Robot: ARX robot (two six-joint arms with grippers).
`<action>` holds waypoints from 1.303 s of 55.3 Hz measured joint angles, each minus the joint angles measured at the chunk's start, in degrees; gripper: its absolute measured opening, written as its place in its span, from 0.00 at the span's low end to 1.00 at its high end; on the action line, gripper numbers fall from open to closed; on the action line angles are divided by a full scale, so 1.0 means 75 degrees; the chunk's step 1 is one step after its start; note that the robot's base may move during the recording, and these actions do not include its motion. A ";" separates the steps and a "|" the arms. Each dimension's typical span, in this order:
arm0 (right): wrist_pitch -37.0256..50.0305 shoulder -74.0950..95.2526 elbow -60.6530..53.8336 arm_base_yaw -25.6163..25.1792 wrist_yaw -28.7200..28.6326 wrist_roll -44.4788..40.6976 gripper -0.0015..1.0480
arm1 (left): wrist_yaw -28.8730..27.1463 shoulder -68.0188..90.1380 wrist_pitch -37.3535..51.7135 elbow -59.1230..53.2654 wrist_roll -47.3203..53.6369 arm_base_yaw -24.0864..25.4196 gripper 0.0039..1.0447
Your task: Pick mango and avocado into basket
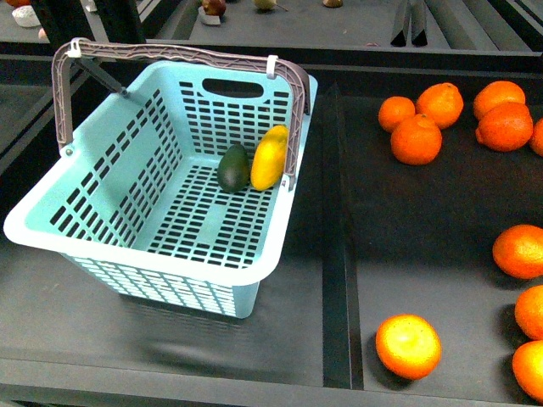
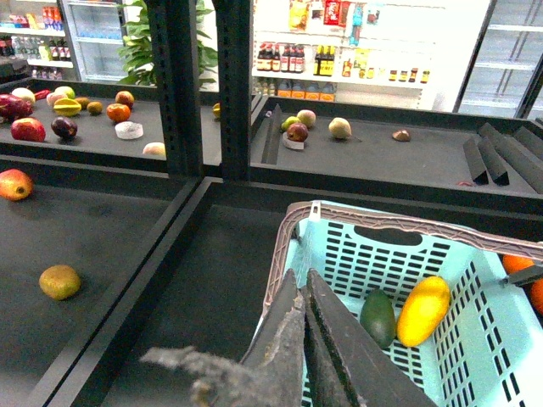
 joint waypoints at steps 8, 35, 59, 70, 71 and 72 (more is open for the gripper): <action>0.0000 0.0000 0.0000 0.0000 0.0000 0.0000 0.92 | 0.0405 -0.0711 -0.0431 -0.0265 0.0003 0.0300 0.02; 0.0000 0.0000 0.0000 0.0000 -0.0003 0.0000 0.92 | 0.0781 -0.3063 -0.2116 -0.0822 0.0029 0.0799 0.02; 0.0000 0.0000 0.0000 0.0000 -0.0003 0.0000 0.92 | 0.0784 -0.4858 -0.3853 -0.0822 0.0026 0.0799 0.02; 0.0000 0.0000 0.0000 0.0000 -0.0003 0.0000 0.92 | 0.0784 -0.5321 -0.4316 -0.0822 0.0029 0.0799 0.02; 0.0000 0.0000 0.0000 0.0000 -0.0003 0.0000 0.92 | 0.0781 -0.5359 -0.4354 -0.0822 0.0029 0.0799 0.02; 0.0000 0.0000 0.0000 0.0000 -0.0003 -0.0003 0.92 | 0.0784 -0.5397 -0.4392 -0.0822 0.0029 0.0799 0.02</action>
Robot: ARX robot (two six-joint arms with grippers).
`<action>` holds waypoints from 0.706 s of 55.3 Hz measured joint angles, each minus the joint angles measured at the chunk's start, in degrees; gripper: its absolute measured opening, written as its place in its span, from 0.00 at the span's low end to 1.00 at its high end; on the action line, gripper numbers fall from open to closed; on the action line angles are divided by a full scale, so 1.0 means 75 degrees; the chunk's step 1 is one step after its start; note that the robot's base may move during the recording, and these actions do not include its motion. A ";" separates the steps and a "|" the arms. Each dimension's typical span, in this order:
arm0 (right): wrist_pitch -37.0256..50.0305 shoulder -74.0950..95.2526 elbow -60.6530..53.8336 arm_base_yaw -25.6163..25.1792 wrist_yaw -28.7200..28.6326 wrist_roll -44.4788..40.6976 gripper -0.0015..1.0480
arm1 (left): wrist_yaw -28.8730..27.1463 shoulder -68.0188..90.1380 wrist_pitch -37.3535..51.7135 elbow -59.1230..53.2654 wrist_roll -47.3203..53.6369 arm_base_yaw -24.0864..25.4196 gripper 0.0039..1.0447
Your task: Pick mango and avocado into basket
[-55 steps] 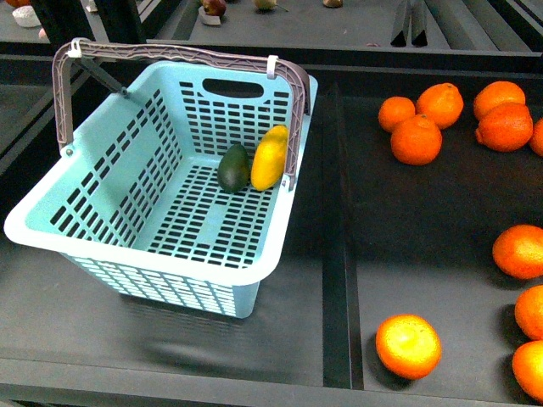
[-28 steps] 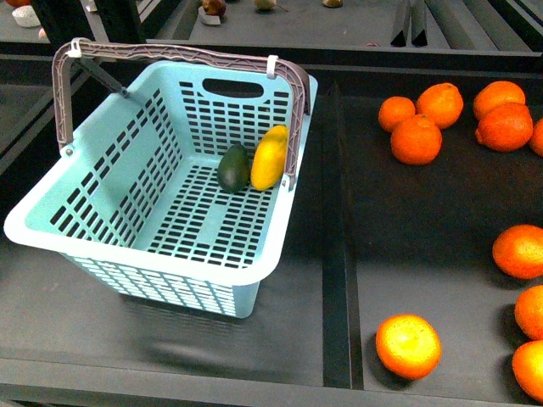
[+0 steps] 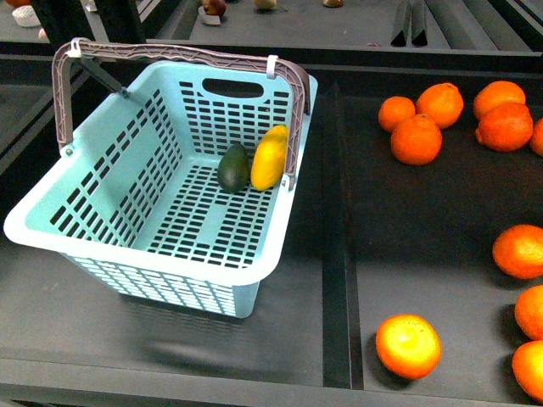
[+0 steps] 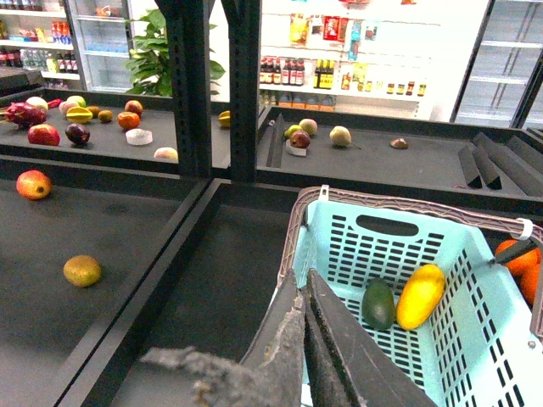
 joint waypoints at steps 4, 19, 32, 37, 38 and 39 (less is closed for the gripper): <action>0.0000 0.0000 0.0000 0.0000 0.0000 0.0003 0.92 | 0.0000 -0.0140 -0.0143 0.0000 0.0000 0.0000 0.02; 0.0000 0.0000 0.0000 0.0000 -0.0003 0.0003 0.92 | -0.0003 -0.1478 -0.1510 0.0000 0.0000 0.0000 0.02; 0.0000 0.0000 0.0000 0.0000 0.0000 0.0003 0.92 | -0.0003 -0.1480 -0.1524 0.0000 0.0000 0.0000 0.23; 0.0000 0.0000 0.0000 0.0000 0.0000 0.0003 0.92 | -0.0006 -0.1480 -0.1524 0.0000 0.0000 0.0000 0.39; 0.0000 0.0000 0.0000 0.0000 0.0000 0.0003 0.92 | -0.0006 -0.1480 -0.1524 0.0000 0.0000 0.0000 0.43; 0.0000 0.0000 0.0000 0.0000 0.0000 0.0003 0.92 | -0.0006 -0.1480 -0.1524 0.0000 0.0000 0.0000 0.47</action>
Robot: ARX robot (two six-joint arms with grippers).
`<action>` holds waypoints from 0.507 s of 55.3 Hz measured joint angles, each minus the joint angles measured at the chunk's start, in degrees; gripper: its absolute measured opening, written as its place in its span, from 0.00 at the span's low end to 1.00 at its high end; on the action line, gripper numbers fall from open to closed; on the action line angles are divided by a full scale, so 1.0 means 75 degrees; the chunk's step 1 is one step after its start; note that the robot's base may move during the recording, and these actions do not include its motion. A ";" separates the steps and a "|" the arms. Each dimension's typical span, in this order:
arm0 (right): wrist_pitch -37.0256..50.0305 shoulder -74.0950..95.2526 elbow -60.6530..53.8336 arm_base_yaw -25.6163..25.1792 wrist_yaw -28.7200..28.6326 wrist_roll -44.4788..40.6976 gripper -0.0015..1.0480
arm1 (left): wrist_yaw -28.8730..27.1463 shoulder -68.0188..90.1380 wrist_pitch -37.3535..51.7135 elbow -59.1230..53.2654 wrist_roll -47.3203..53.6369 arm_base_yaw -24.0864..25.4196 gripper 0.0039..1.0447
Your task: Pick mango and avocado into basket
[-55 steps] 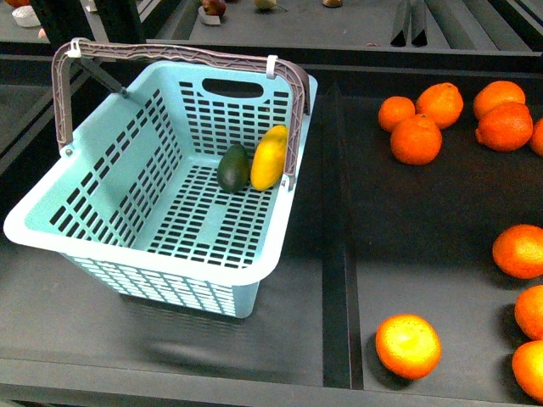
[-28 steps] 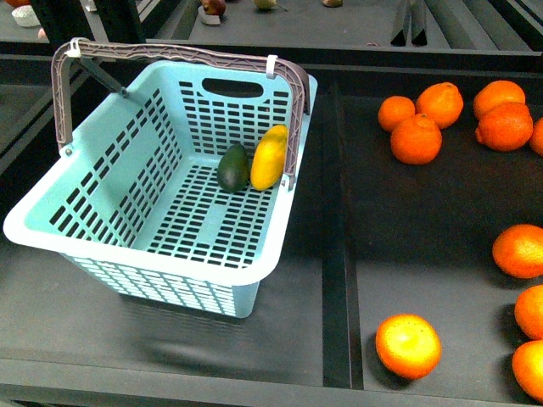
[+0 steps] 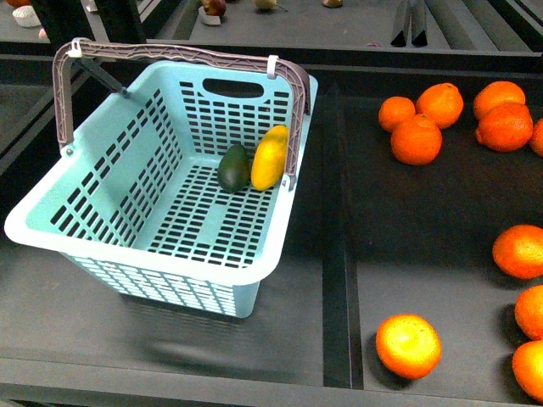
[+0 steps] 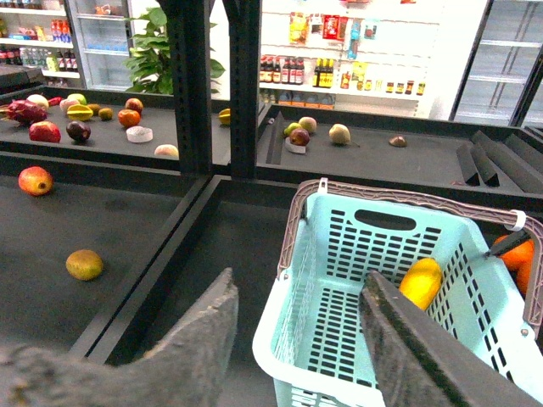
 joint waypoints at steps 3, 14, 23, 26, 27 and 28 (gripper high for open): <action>0.0000 0.0000 0.0000 0.0000 0.0000 -0.0003 0.92 | 0.0003 0.0000 0.0000 0.0000 0.0000 0.0000 0.57; 0.0000 0.0000 0.0000 0.0000 0.0000 0.0000 0.92 | 0.0000 0.0000 0.0000 0.0000 0.0000 0.0000 0.93; 0.0000 0.0000 0.0000 0.0000 0.0000 0.0000 0.92 | 0.0000 0.0000 0.0000 0.0000 0.0012 0.0000 0.92; 0.0000 0.0000 0.0000 0.0000 0.0000 0.0000 0.92 | 0.0003 0.0000 0.0000 0.0000 0.0012 0.0000 0.92; 0.0000 0.0000 0.0003 0.0000 0.0000 0.0000 0.92 | 0.0003 0.0000 0.0000 0.0000 0.0012 0.0000 0.92; 0.0000 0.0000 0.0000 0.0000 0.0000 0.0000 0.92 | 0.0000 0.0000 0.0000 0.0000 0.0012 0.0000 0.92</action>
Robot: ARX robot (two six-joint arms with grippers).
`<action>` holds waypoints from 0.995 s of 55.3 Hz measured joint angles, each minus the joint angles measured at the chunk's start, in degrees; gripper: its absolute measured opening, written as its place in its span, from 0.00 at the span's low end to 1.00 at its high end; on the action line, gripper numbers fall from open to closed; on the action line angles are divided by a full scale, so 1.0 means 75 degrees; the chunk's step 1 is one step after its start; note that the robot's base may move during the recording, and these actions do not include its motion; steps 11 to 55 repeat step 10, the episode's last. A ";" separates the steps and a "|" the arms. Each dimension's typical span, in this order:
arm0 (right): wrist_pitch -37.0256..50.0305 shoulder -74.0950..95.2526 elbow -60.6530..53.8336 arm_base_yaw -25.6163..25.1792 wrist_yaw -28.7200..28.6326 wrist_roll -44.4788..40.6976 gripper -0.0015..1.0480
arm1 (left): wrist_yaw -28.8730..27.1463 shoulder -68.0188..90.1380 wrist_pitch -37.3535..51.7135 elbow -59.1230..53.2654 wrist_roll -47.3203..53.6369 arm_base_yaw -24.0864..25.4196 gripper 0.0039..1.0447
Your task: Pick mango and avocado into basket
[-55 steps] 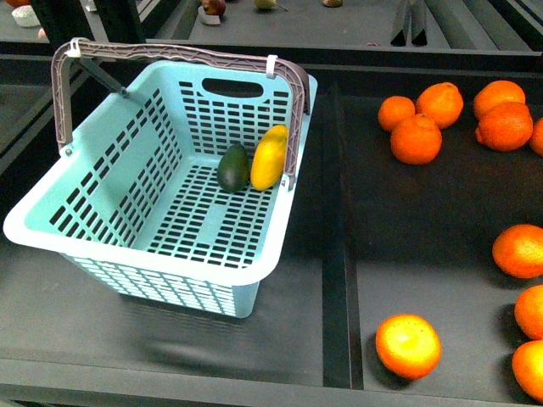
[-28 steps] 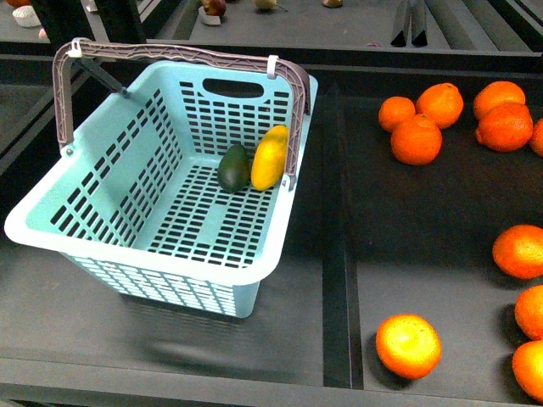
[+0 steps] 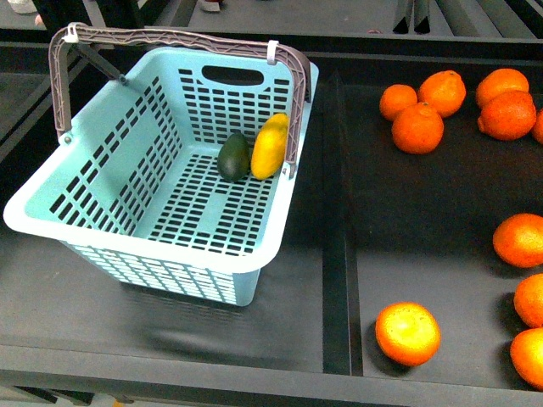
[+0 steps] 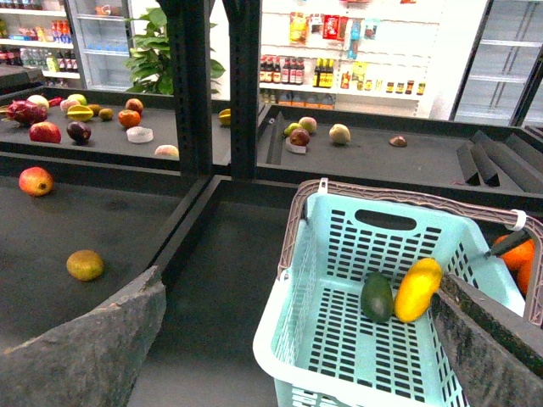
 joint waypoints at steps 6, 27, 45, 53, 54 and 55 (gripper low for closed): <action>0.0000 0.0000 0.0000 0.0000 0.0000 0.0000 0.92 | 0.0000 0.0000 0.0000 0.0000 0.0000 0.0000 0.92; 0.0000 0.0000 0.0000 0.0000 0.0000 0.0000 0.92 | 0.0000 0.0000 0.0000 0.0000 0.0000 0.0000 0.92; 0.0000 0.0000 0.0000 0.0000 0.0000 0.0000 0.92 | 0.0000 0.0000 0.0000 0.0000 0.0000 0.0000 0.92; 0.0000 0.0000 0.0000 0.0000 0.0000 0.0000 0.92 | 0.0000 0.0000 0.0000 0.0000 0.0000 0.0000 0.92; 0.0000 0.0000 0.0000 0.0000 0.0000 0.0000 0.92 | 0.0000 0.0000 0.0000 0.0000 0.0000 0.0000 0.92; 0.0000 0.0000 0.0000 0.0000 0.0000 0.0000 0.92 | 0.0000 0.0000 0.0000 0.0000 0.0000 0.0000 0.92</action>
